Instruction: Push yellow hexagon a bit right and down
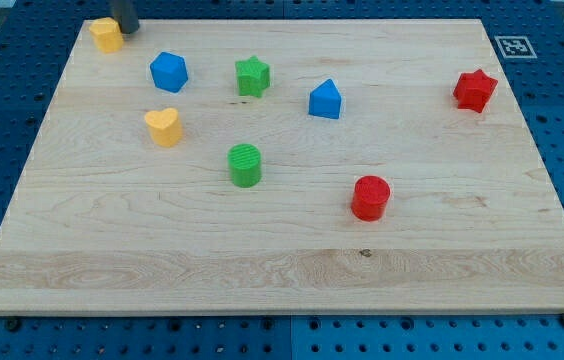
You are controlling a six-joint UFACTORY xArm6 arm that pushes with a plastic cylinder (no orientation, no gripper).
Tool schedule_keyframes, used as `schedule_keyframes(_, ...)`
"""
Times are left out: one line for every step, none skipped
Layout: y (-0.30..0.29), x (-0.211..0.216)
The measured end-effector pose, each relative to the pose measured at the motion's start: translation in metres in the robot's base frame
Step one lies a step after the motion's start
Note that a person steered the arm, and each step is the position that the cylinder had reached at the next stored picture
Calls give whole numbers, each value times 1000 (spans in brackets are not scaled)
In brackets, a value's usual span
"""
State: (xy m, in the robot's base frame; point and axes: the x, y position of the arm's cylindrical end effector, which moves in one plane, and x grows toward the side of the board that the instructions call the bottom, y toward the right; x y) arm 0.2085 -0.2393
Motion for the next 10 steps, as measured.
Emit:
schedule_keyframes(-1,18)
schedule_keyframes(7,13)
schedule_keyframes(10,-17)
schedule_keyframes(8,-17)
schedule_keyframes(-65,-17)
schedule_keyframes(-65,-17)
schedule_keyframes(-65,-15)
schedule_keyframes(-58,-5)
schedule_keyframes(-58,-1)
schedule_keyframes(-58,2)
